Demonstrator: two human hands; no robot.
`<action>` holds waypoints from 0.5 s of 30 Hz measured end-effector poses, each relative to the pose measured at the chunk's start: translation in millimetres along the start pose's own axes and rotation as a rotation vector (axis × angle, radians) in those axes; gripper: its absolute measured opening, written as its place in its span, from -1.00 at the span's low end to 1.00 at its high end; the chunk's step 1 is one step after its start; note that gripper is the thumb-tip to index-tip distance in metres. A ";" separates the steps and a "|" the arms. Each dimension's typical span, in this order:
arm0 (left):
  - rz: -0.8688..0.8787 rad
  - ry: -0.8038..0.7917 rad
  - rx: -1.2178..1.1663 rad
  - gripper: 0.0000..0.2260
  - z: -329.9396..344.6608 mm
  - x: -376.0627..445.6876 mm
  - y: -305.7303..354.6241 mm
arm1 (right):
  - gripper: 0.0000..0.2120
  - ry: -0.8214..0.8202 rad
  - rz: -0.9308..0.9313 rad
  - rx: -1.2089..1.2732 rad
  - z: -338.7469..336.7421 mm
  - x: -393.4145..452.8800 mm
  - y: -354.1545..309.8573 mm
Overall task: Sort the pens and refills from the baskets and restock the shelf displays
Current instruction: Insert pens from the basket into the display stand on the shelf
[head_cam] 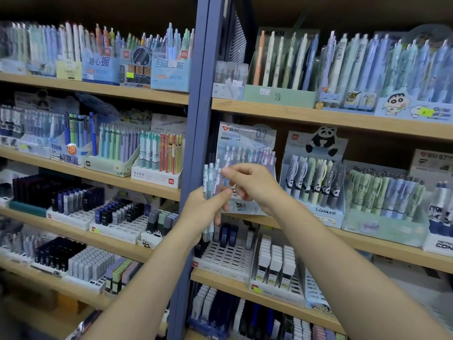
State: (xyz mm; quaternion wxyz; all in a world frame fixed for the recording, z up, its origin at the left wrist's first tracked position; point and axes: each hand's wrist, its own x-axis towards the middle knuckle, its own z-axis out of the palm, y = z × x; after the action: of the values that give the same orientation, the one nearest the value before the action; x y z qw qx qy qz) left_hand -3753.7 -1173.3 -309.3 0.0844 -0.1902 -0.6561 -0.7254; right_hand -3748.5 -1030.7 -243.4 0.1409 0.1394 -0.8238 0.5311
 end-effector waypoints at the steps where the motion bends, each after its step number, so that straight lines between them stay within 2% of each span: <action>1: -0.006 -0.022 -0.011 -0.87 3.2 -2.3 1.9 | -0.80 0.000 0.001 -0.009 -3.6 -1.9 1.2; 5: -0.042 -0.018 -0.096 -0.82 13.1 -9.0 5.6 | -0.81 0.089 0.040 0.127 -19.8 -8.7 7.7; 9: -0.066 0.012 -0.051 -0.79 20.5 -11.5 2.3 | -0.79 0.205 0.105 0.327 -40.2 -14.2 10.4; 15: -0.078 -0.045 -0.061 -0.77 36.2 -11.7 1.7 | -0.80 0.088 0.077 0.434 -61.6 -30.1 14.9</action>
State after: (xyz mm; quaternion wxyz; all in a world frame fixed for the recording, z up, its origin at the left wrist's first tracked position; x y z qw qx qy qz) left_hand -3736.4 -1139.4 -309.8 0.0353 -0.1833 -0.6423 -0.7434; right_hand -3721.2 -966.1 -242.9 0.1231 0.1113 -0.6879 0.7066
